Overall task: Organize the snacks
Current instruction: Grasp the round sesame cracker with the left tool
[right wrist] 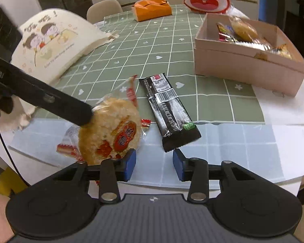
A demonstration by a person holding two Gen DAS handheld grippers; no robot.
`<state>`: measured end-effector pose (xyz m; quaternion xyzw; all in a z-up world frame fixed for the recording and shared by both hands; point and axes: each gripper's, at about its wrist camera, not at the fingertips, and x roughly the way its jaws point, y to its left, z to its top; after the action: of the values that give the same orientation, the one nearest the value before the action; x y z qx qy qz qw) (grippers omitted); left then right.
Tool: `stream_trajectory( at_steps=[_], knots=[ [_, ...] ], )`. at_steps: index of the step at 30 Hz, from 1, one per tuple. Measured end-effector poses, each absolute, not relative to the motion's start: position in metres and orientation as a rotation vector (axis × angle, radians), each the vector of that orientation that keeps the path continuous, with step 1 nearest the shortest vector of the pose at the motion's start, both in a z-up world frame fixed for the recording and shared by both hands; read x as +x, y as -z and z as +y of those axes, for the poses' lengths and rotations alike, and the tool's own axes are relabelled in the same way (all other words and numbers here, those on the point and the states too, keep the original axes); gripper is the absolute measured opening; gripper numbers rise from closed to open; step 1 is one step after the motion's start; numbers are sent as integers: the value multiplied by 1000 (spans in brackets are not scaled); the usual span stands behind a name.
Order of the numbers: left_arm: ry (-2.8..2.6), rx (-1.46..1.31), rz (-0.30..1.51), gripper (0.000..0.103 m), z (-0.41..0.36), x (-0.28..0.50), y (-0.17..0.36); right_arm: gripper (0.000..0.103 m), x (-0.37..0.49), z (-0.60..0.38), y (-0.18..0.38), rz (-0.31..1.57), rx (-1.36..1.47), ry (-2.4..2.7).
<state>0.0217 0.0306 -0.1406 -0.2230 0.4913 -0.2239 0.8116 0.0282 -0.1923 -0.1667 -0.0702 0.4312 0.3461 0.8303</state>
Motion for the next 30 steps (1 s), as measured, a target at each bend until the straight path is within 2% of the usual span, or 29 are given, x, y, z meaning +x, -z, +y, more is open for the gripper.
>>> stream_trajectory(
  at_steps=[5, 21, 24, 26, 30],
  knots=[
    [427, -371, 1056, 59, 4, 24, 142, 40, 23, -184, 166, 903, -194, -724],
    [358, -302, 1035, 58, 21, 28, 129, 41, 11, -162, 135, 762, -188, -797],
    [339, -296, 1032, 44, 23, 32, 134, 41, 10, -157, 135, 751, -213, -813],
    [337, -281, 1045, 25, 24, 37, 139, 41, 11, -156, 136, 756, -230, -813],
    [386, -230, 1051, 26, 26, 46, 148, 44, 19, -159, 139, 808, -268, -788]
  ],
)
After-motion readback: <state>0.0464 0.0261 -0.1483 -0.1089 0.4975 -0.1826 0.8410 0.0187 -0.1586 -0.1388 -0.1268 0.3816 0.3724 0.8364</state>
